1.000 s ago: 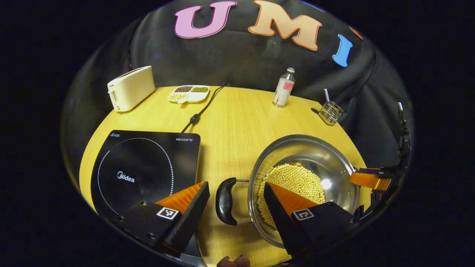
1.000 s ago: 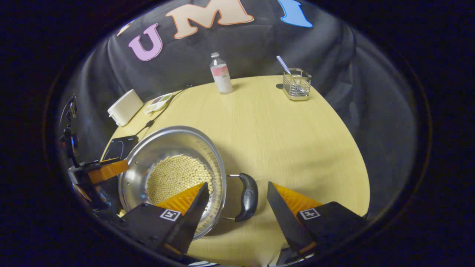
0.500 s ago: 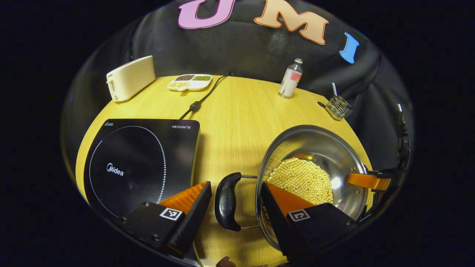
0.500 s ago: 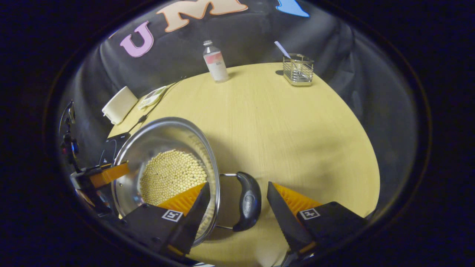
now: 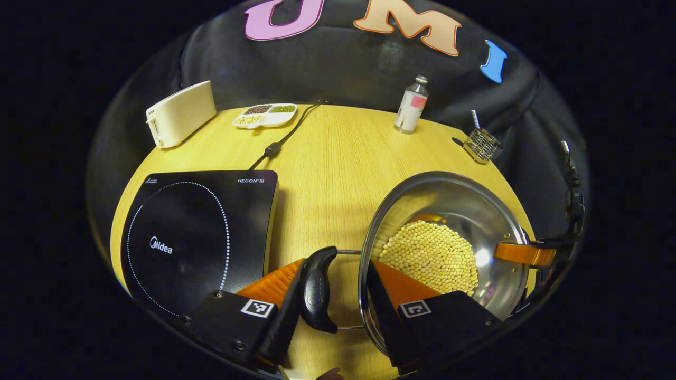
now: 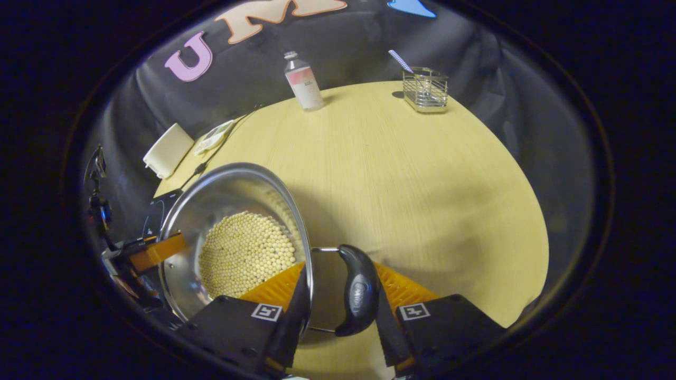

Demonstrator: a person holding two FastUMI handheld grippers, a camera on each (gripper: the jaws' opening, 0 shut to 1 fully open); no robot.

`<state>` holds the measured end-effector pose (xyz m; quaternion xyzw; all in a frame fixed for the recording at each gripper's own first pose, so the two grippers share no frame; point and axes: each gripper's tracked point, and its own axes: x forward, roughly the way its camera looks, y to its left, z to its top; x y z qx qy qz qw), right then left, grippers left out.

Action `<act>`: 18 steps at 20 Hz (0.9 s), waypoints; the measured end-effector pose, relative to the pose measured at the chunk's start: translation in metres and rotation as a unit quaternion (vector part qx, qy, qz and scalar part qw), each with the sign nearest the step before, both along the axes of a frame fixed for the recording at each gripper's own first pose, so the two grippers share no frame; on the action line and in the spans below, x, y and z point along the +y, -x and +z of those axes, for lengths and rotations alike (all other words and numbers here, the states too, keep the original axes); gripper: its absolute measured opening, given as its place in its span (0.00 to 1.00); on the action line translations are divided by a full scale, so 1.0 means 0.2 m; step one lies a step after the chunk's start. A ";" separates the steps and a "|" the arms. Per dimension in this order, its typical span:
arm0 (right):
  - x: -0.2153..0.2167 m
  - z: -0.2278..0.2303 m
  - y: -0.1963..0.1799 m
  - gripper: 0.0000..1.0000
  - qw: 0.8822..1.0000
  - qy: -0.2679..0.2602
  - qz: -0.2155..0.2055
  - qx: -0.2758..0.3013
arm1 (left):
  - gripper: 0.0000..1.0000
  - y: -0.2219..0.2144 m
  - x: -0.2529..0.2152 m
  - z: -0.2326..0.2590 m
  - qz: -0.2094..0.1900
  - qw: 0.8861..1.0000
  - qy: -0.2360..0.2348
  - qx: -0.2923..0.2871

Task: First push the handle of the pot to place it horizontally, then grasp the pot with both hands and set it on the induction cooktop.

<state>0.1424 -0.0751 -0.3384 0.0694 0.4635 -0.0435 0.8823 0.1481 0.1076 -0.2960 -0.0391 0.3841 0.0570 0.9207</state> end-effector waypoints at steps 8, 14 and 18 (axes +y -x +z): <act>0.00 0.01 0.00 0.52 1.000 0.013 0.003 -0.002 | 0.65 0.01 -0.01 0.01 -0.004 1.000 0.003 0.009; 0.00 0.03 0.00 0.52 1.000 0.012 -0.009 0.000 | 0.66 0.01 -0.02 0.04 -0.007 1.000 -0.001 0.011; -0.02 0.12 0.03 0.52 1.000 0.020 -0.011 -0.010 | 0.66 0.02 -0.03 0.11 -0.013 1.000 0.006 0.013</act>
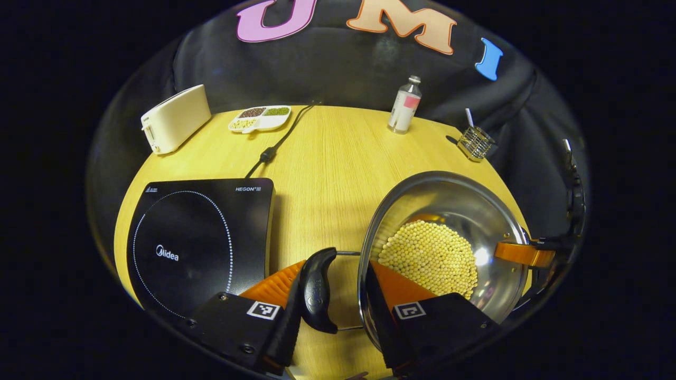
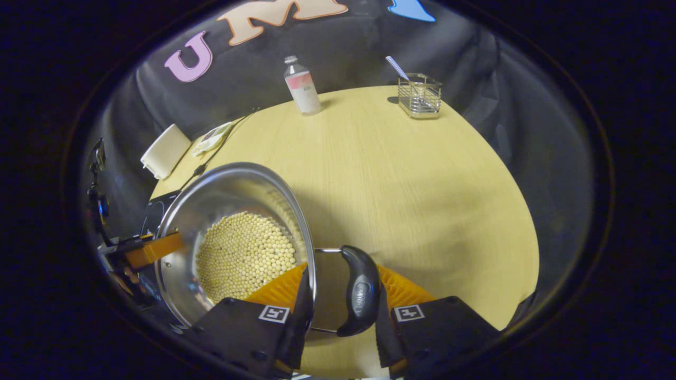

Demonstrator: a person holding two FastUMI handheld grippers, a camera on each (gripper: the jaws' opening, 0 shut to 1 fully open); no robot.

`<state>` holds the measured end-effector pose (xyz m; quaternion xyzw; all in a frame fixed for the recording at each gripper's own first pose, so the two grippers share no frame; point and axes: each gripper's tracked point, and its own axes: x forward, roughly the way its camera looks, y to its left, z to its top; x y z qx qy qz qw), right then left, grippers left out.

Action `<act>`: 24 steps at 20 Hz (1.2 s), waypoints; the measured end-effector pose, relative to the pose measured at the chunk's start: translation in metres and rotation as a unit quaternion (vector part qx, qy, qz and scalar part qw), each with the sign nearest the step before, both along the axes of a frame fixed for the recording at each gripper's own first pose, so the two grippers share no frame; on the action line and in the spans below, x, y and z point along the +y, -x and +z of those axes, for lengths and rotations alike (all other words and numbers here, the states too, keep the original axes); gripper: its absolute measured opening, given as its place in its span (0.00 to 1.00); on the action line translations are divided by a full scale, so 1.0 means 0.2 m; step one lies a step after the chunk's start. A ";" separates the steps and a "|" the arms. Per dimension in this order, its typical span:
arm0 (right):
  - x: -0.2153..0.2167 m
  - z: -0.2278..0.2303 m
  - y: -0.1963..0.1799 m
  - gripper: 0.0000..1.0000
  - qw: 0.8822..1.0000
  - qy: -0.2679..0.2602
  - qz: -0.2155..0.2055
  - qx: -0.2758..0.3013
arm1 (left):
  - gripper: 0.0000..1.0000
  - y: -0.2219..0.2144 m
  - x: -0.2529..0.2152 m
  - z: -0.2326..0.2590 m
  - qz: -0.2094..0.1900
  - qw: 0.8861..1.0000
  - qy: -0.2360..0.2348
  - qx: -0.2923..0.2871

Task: First push the handle of the pot to place it horizontally, then grasp the pot with both hands and set it on the induction cooktop.

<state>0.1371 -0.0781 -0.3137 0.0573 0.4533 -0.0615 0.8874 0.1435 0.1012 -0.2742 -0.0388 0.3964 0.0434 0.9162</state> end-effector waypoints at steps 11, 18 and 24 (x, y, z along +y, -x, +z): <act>0.05 0.26 0.05 0.52 0.999 -0.001 0.046 -0.003 | 0.66 0.18 -0.05 0.23 0.044 0.999 0.005 -0.012; 0.13 0.38 0.05 0.52 0.998 0.002 0.066 -0.013 | 0.66 0.24 -0.02 0.36 0.063 0.998 0.012 -0.022; 0.36 0.38 0.05 0.57 0.999 0.005 0.042 -0.015 | 0.64 0.26 0.20 0.41 0.048 0.999 0.022 -0.009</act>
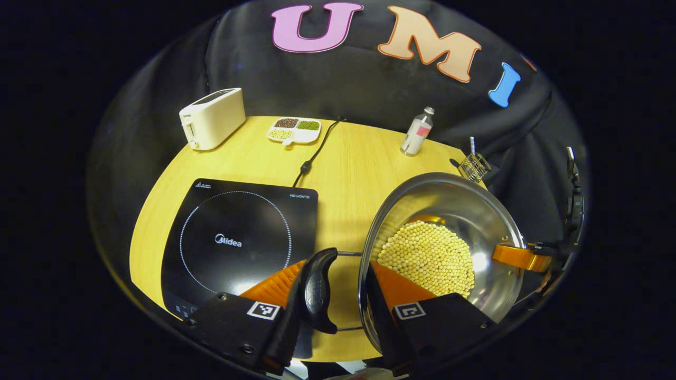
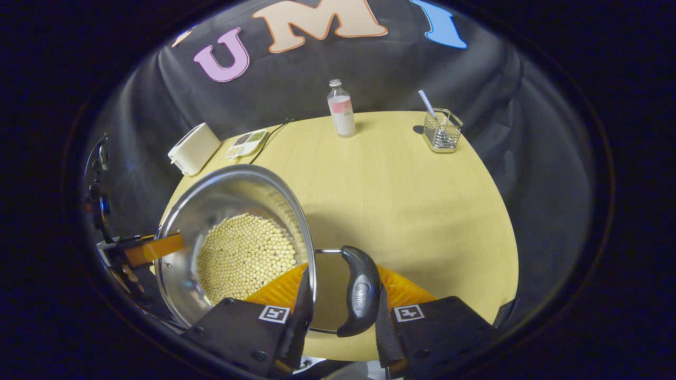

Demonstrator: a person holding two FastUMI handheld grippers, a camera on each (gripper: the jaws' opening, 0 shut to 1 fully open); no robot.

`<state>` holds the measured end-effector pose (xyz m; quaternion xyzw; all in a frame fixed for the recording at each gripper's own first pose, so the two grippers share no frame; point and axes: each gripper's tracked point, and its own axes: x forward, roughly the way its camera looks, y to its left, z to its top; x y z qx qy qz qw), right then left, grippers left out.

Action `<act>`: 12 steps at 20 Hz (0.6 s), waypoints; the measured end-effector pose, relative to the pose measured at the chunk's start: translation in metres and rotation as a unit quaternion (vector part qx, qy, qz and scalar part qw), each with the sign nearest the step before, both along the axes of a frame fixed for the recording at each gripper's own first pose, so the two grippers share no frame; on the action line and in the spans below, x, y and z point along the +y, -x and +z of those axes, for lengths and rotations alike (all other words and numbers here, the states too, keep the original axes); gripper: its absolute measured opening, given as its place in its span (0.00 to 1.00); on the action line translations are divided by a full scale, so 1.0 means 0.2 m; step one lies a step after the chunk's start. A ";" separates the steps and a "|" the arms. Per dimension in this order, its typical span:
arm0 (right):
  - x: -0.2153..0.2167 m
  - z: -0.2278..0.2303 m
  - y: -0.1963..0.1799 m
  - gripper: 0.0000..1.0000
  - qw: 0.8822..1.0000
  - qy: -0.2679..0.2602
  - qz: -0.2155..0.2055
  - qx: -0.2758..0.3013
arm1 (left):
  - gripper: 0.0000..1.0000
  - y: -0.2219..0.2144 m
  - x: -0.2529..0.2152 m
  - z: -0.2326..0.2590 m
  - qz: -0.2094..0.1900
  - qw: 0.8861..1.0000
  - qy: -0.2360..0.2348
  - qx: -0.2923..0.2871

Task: First push the handle of the pot to place it horizontally, then grasp the pot with both hands and set it on the induction cooktop.

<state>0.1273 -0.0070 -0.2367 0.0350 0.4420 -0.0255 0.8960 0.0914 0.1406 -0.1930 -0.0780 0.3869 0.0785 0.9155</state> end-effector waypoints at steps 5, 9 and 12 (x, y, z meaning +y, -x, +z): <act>0.28 -0.04 -0.04 0.57 1.000 -0.006 -0.013 -0.002 | 0.66 0.01 0.29 0.05 -0.013 1.000 -0.006 0.004; 0.53 -0.10 -0.08 0.52 1.000 -0.011 -0.008 0.002 | 0.66 0.05 0.53 0.06 -0.004 1.000 -0.010 0.007; 0.70 -0.12 -0.12 0.52 1.000 -0.010 0.001 0.004 | 0.66 0.10 0.69 0.07 0.005 1.000 -0.007 0.006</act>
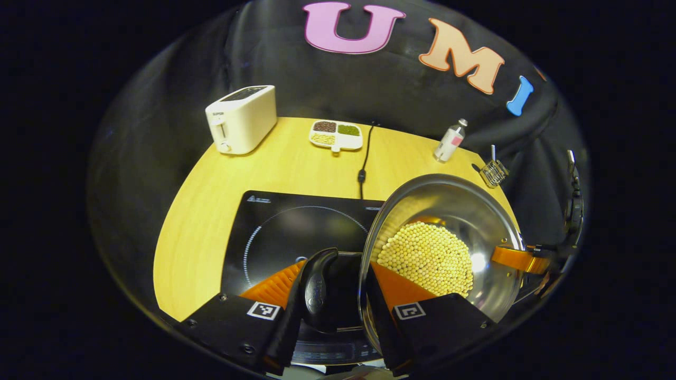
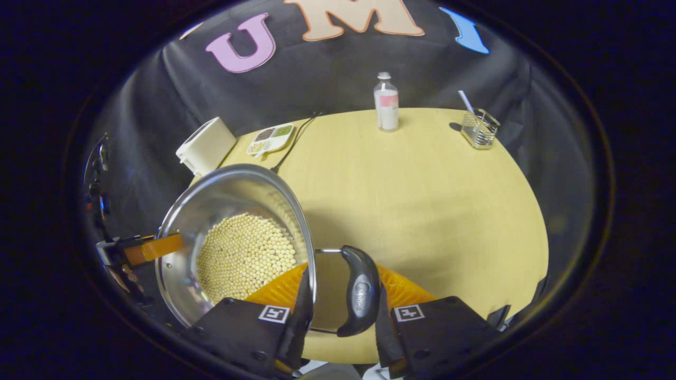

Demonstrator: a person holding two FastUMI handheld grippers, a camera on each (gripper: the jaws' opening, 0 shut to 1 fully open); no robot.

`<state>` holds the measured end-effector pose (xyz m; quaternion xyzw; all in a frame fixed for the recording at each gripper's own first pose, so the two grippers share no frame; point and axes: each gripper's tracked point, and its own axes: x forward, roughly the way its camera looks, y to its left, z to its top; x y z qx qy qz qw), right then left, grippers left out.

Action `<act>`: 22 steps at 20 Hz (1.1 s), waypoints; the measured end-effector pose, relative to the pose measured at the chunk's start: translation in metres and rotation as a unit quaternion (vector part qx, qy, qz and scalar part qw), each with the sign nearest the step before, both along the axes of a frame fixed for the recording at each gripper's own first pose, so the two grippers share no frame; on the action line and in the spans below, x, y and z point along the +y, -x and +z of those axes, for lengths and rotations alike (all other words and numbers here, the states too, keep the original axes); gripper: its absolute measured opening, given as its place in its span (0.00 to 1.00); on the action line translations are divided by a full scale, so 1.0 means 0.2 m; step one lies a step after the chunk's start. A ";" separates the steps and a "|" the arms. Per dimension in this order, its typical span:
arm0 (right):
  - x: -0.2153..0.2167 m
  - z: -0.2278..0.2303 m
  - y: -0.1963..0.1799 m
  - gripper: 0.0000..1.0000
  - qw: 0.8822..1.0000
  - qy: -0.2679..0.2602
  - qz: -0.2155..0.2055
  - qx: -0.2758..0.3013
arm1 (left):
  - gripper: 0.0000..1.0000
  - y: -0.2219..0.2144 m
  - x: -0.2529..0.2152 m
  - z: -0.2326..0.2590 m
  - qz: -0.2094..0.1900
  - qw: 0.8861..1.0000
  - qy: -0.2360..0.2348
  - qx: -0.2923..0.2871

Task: First push the handle of the pot to place it horizontally, then grasp the pot with both hands and set it on the induction cooktop.

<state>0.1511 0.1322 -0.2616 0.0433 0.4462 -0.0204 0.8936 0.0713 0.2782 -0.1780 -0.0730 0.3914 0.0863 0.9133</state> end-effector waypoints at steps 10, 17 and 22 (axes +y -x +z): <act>0.43 -0.20 -0.14 0.52 1.000 -0.008 0.020 0.012 | 0.66 0.08 0.46 -0.07 0.029 1.000 -0.004 0.006; 0.61 -0.30 -0.23 0.51 1.000 -0.011 0.019 0.015 | 0.66 0.07 0.68 -0.11 0.036 0.999 -0.009 0.005; 0.66 -0.33 -0.27 0.51 1.000 -0.015 0.008 0.009 | 0.65 0.04 0.74 -0.12 0.022 1.000 -0.015 -0.001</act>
